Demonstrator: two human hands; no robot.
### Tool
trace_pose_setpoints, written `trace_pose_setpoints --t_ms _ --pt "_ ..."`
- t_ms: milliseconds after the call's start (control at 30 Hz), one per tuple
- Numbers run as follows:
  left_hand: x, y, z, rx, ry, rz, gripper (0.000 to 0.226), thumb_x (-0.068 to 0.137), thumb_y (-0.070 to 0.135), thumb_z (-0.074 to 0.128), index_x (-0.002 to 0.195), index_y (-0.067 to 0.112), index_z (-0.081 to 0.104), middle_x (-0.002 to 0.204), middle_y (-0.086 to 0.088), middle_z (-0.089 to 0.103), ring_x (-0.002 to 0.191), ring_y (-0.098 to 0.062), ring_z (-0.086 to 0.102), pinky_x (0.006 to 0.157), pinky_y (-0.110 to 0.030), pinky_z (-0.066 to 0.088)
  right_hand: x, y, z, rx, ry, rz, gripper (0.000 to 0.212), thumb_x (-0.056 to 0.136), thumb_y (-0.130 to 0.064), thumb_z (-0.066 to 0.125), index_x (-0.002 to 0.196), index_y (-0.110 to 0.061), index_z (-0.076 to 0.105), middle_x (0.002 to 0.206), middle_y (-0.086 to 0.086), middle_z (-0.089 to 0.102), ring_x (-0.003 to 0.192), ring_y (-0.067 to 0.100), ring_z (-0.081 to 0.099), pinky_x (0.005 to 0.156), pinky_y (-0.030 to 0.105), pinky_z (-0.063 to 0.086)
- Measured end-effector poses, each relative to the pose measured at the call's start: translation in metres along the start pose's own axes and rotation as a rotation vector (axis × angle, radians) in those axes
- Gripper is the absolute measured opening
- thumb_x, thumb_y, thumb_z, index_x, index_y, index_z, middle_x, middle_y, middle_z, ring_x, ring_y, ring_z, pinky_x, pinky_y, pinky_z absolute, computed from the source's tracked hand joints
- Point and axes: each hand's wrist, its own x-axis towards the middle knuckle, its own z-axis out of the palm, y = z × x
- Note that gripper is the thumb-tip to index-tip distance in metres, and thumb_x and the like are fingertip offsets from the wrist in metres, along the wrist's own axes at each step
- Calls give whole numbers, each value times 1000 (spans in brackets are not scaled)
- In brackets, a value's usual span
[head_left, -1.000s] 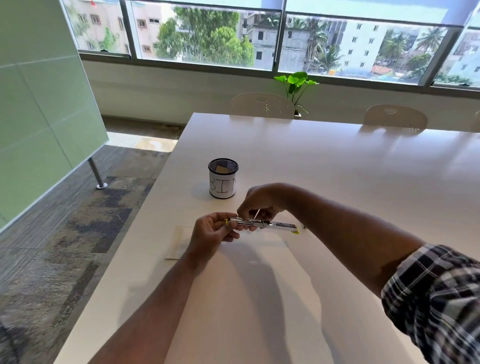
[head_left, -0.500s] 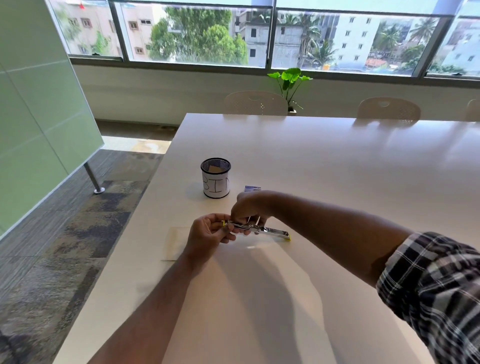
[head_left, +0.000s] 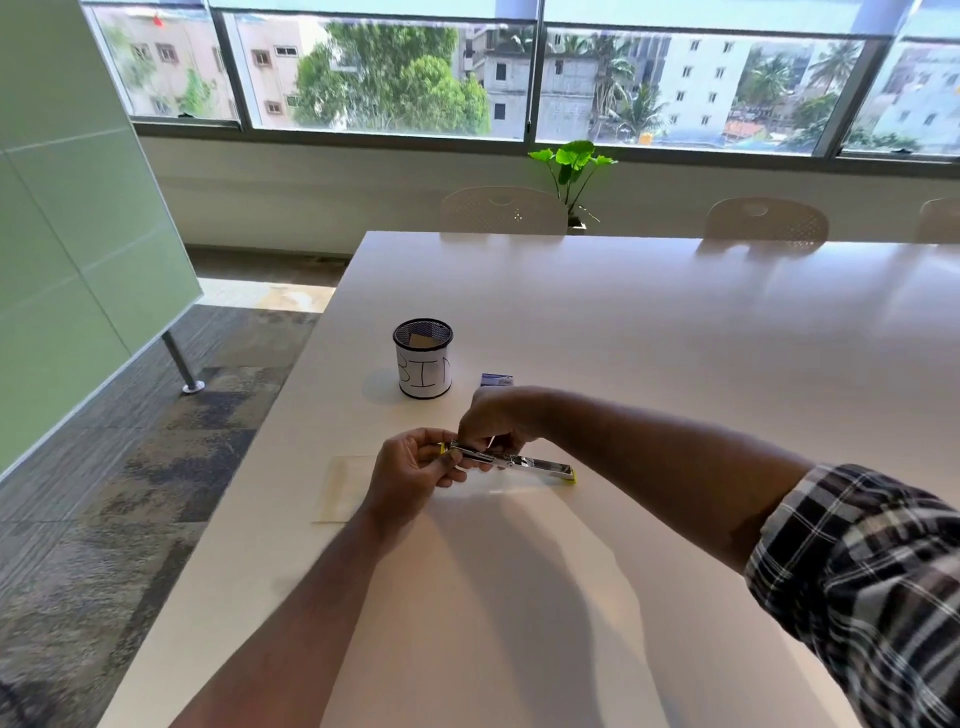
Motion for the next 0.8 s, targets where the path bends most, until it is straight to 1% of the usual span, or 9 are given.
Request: trace_pose_setpoints --t_ms 100,200,367,433,500,600,633,733,800 --pt "-1 0 1 -5 -12 -2 14 92 5 74 104 12 72 86 -13 81 68 -22 75 59 -21 56 0 4 -2 32 -16 5 20 85 11 54 99 8 68 98 22 77 82 30 75 87 45 63" --pt "0 -1 4 11 -29 -9 14 93 4 74 104 12 72 86 -12 81 67 -20 74 58 -20 55 -2 9 -3 51 -43 6 24 86 12 54 104 9 70 90 19 77 79 28 74 88 45 63" --pt "-1 0 3 -12 -20 -13 13 93 1 72 103 9 72 84 -14 80 66 -20 72 59 -21 54 -5 13 -4 122 -55 2 32 83 13 50 109 9 67 91 21 75 79 28 73 88 42 61" --pt "-2 1 2 -23 -19 -15 12 93 0 72 103 7 72 84 -15 80 67 -21 71 60 -22 55 -6 14 -6 158 -49 4 31 82 12 48 108 8 64 84 18 75 73 26 74 77 37 63" --pt "-2 1 4 -30 -24 -18 12 94 -1 71 104 6 72 85 -16 80 67 -21 71 61 -22 55 -6 17 -7 162 -21 -1 35 81 13 46 111 8 63 76 15 74 68 25 72 64 30 59" --pt "-1 1 3 -27 -21 -15 12 94 -1 70 104 5 71 84 -16 80 67 -21 71 62 -22 55 -3 23 -7 162 5 -17 38 85 15 45 117 7 63 79 12 75 76 24 74 75 35 61" --pt "-1 0 1 -40 -12 -18 12 95 0 70 105 5 71 85 -16 80 68 -22 71 62 -23 56 -2 27 -7 165 20 -18 35 89 15 44 116 5 65 79 8 75 76 22 76 74 34 61" --pt "1 -1 -5 -70 -2 -23 12 95 1 70 106 6 71 88 -17 80 71 -24 72 65 -25 58 -6 38 -13 228 21 -12 38 86 18 40 105 -3 66 77 3 75 68 14 71 58 24 57" --pt "2 -3 -7 -63 -9 -18 13 95 2 71 106 8 72 88 -17 80 71 -24 73 65 -26 58 -8 45 -17 331 -18 -27 35 87 15 40 97 -8 65 78 5 76 69 15 65 58 23 52"
